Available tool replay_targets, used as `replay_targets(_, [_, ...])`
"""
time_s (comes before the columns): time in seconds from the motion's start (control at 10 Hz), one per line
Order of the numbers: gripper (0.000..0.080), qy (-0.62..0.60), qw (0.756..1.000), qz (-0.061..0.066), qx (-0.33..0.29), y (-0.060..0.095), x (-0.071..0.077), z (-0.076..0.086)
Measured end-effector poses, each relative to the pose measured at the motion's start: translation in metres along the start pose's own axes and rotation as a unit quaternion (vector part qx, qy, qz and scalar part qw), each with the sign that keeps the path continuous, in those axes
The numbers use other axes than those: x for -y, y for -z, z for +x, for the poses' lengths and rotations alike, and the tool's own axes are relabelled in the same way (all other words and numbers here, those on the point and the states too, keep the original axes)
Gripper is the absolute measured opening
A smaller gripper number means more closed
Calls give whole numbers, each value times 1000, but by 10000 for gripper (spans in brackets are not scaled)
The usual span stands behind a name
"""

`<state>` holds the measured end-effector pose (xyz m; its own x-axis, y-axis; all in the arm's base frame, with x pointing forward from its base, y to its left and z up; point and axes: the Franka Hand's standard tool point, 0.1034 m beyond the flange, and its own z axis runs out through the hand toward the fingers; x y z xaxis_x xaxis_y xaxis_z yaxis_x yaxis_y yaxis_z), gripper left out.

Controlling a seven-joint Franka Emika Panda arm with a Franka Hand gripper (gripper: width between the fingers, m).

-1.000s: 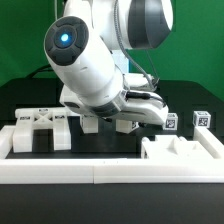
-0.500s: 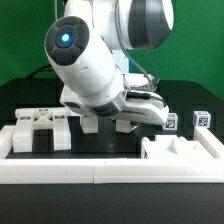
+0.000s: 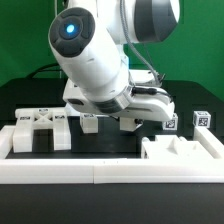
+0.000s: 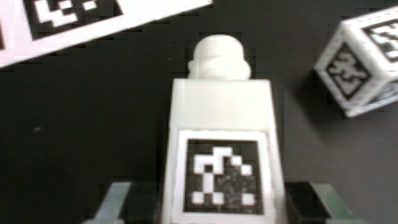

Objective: Assemble chair

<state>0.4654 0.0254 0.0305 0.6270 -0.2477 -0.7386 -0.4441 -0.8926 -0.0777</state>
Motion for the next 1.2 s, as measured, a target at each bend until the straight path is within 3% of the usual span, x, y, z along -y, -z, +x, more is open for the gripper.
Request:
replay_targets(0.3, [291,29,999,5,-13,37,13,-12])
replay_targets(0.6, [291,28,999,6,-34,36,14,-3])
replay_targets(0.7, [291,30,998,7,-54,39,17,1])
replay_targets(0.8, [291,54,994,-15,-93,51,19,5])
replay_targets(0.9, [291,74,990,-17,-116,62,24,0])
replay_targets(1.2, [291,85,973,-4,-214,99,35,-2])
